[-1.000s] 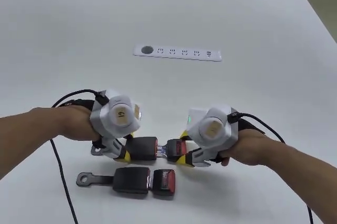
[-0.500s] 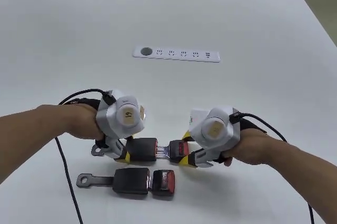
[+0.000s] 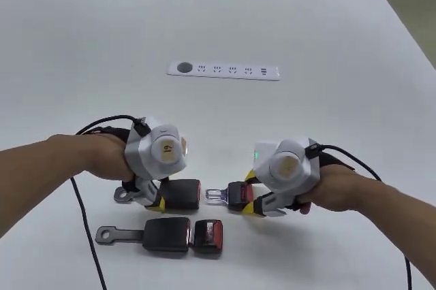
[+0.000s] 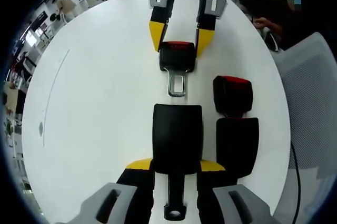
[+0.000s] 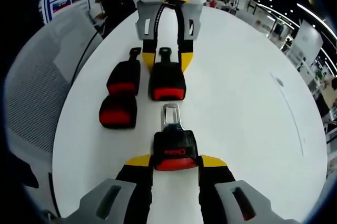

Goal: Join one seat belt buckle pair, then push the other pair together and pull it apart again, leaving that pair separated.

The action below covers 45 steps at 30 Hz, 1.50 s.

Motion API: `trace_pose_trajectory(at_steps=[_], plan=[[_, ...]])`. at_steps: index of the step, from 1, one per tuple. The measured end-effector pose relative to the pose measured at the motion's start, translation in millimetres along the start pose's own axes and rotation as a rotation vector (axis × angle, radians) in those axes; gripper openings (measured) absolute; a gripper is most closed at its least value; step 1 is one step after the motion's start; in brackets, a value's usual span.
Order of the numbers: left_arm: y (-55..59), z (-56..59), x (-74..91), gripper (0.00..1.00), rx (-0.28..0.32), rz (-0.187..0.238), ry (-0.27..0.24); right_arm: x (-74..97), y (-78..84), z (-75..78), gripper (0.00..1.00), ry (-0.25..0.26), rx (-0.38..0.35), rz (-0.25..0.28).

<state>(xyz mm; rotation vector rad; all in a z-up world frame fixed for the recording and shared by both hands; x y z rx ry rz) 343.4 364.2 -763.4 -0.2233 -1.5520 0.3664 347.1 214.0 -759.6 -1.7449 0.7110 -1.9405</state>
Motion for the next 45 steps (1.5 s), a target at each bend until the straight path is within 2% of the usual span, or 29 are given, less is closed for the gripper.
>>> trace_pose_trajectory(at_steps=[21,29,34,38,45], plan=[[1.8,-2.1,-1.4,0.32,0.009,-0.011,-0.004,9.6,12.1,1.6,0.3,-0.012,0.011,-0.026],[0.3,0.0,0.2,0.33,0.001,0.008,-0.005,12.1,12.8,0.3,0.31,-0.014,0.061,-0.041],[1.8,-5.7,0.2,0.38,-0.003,0.023,-0.033,13.2,12.9,4.9,0.35,0.008,0.052,-0.032],[3.9,-2.6,0.2,0.43,-0.001,0.023,-0.028,17.0,13.2,6.3,0.37,0.017,0.038,-0.025],[5.6,-0.6,9.3,0.44,0.014,0.044,-0.047,24.7,15.1,-1.6,0.41,0.011,0.025,-0.024]])
Point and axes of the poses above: the centre of the closed fingertips' face, and the gripper's own axes: x roughly backward along the fingers, z roughly to its right, y roughly out of its underside, the point moved 2 cm from there along x, roughly backward along the fingers, and after that the axes turned 7 degrees about z, right-handed, at the moved point
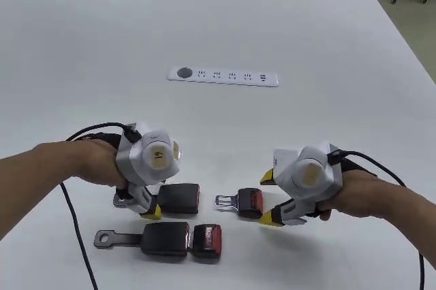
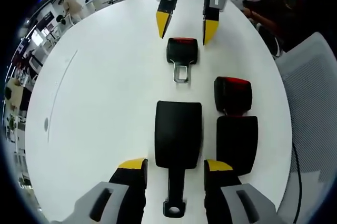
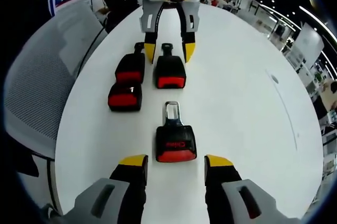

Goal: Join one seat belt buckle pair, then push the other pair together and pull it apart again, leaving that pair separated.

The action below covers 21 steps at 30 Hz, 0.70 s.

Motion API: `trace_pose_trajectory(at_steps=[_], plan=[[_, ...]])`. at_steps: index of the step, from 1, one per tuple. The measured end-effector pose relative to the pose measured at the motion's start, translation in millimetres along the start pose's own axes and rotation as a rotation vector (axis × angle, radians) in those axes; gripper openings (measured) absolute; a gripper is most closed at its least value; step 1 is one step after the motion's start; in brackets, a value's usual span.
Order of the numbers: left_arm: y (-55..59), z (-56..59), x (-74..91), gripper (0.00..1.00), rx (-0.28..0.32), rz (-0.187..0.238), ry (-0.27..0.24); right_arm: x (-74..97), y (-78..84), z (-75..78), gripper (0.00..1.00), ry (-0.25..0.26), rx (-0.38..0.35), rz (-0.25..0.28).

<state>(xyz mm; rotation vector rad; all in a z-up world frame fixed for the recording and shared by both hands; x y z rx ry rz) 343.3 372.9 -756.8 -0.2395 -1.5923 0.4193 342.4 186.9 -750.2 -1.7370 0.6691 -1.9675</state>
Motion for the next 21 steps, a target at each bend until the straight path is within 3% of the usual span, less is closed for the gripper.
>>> trace_pose_trajectory(at_steps=[5,14,21], plan=[[0.2,1.6,5.5,0.44,0.022,0.022,-0.015,7.7,-0.1,-3.1,0.43,0.009,-0.016,0.004],[12.6,8.4,20.7,0.48,0.088,0.053,-0.035,21.4,6.3,-11.7,0.5,0.043,-0.051,0.005],[16.8,20.3,31.6,0.51,0.147,0.102,-0.061,27.9,10.3,-22.9,0.52,0.064,-0.096,0.02]])
Point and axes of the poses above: the centre of the closed fingertips' face, and the gripper's own axes: x roughly backward along the fingers, z roughly to its right, y roughly out of its underside, the point moved 2 cm from there along x, roughly backward along the fingers, and after that the axes turned 7 degrees about z, right-handed, at the moved point
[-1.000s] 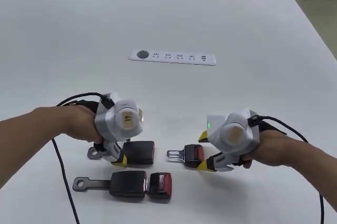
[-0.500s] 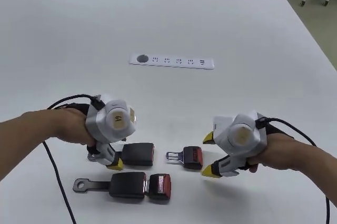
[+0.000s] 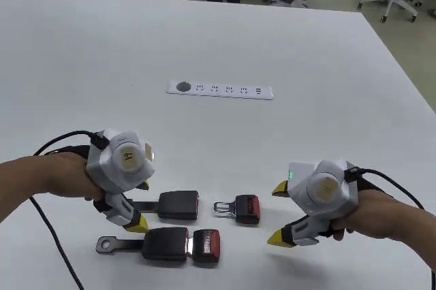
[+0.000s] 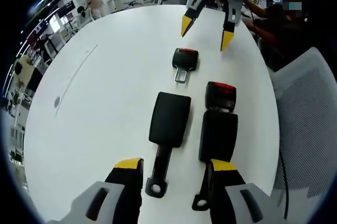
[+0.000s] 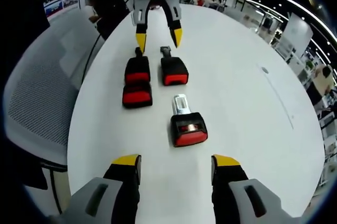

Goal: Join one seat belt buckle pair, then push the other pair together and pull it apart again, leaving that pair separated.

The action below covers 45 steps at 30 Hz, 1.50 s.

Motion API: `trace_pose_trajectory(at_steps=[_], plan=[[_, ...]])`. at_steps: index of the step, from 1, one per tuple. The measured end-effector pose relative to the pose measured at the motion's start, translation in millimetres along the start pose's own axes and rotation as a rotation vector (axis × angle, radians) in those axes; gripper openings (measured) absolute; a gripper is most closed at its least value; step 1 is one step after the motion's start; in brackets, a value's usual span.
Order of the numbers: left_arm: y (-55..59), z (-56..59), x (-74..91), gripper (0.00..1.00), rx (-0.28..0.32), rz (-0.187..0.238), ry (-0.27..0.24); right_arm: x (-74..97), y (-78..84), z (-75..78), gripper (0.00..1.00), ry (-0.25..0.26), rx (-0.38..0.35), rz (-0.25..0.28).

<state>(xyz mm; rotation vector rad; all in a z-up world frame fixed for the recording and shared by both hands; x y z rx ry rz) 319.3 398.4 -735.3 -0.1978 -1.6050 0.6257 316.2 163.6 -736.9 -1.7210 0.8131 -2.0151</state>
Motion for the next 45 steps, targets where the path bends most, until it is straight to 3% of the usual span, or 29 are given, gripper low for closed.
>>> trace_pose_trajectory(at_steps=[6,10,15,17,21,25,30,33,35,45], plan=[[5.1,4.4,9.6,0.55,0.086,0.094,-0.043,4.0,5.1,-7.1,0.54,0.025,-0.055,0.028],[6.7,10.3,16.0,0.56,0.152,0.185,-0.066,7.2,3.6,-11.8,0.6,0.06,-0.115,0.07],[10.8,16.8,24.2,0.61,0.191,0.245,-0.105,11.5,0.1,-18.9,0.62,0.09,-0.141,0.114],[11.1,16.8,28.5,0.61,0.205,0.296,-0.138,12.8,-2.6,-19.5,0.68,0.121,-0.211,0.155],[17.7,24.3,34.4,0.65,0.243,0.365,-0.179,15.3,-1.6,-27.6,0.7,0.142,-0.222,0.179],[22.8,34.0,38.5,0.68,0.277,0.397,-0.246,14.7,-0.3,-36.6,0.74,0.166,-0.24,0.2],[26.7,53.2,41.2,0.76,0.29,0.419,-0.255,15.1,-1.1,-45.6,0.78,0.188,-0.258,0.224],[29.4,56.8,43.8,0.79,0.302,0.442,-0.271,18.4,-3.6,-47.5,0.81,0.205,-0.257,0.241],[22.8,63.3,43.8,0.83,0.318,0.462,-0.281,20.5,-4.3,-49.2,0.83,0.215,-0.26,0.253],[28.2,69.9,51.4,0.96,0.331,0.503,-0.301,27.3,-11.7,-65.3,0.94,0.248,-0.297,0.288]])
Point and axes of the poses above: the centre of the closed fingertips' face, and the gripper's own axes: x roughly backward along the fingers, z roughly to its right, y roughly out of its underside, the point moved 2 cm from there along x, roughly backward along the fingers, and after that the axes turned 7 degrees about z, right-handed, at the moved point
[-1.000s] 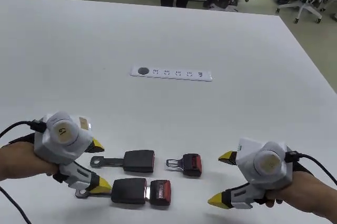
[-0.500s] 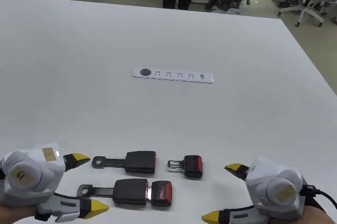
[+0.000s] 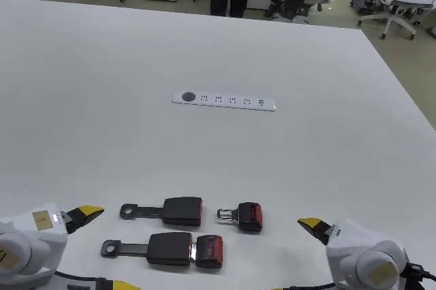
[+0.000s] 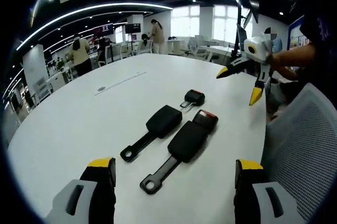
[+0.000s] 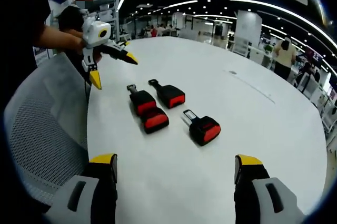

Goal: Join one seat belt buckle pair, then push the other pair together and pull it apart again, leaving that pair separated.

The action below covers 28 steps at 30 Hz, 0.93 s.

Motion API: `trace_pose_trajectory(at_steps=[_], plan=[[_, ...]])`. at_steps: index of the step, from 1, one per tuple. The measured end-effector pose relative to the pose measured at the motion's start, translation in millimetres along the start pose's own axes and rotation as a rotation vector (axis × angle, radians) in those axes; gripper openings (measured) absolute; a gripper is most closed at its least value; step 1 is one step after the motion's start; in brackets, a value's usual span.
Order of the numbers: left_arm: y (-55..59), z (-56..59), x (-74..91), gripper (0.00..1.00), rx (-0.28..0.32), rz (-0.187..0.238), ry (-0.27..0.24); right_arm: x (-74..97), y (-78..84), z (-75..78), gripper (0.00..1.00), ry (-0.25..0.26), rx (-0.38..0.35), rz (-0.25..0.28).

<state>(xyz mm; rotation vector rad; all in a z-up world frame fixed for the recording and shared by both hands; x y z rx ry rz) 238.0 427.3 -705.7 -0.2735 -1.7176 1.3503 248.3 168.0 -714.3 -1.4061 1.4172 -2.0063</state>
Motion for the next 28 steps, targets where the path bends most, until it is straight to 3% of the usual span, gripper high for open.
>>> trace_pose_trajectory(at_steps=[4,16,28], plan=[[7.3,-1.7,4.4,1.0,0.03,0.009,-0.008,-1.8,-1.1,-6.9,0.99,-0.005,-0.017,-0.002],[1.6,-8.0,6.9,1.0,0.067,0.054,-0.046,-3.6,-13.4,-4.2,0.99,0.022,-0.042,0.031],[0.2,-9.1,6.8,1.0,0.066,0.057,-0.053,-2.5,-11.4,-5.3,0.99,0.021,-0.04,0.025]])
Point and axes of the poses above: the centre of the closed fingertips' face, and the gripper's own axes: x roughly backward along the fingers, z roughly to its right, y roughly out of its underside, the point moved 2 cm from there along x, roughly backward along the fingers, and after that the axes turned 7 degrees about z, right-handed, at the moved point
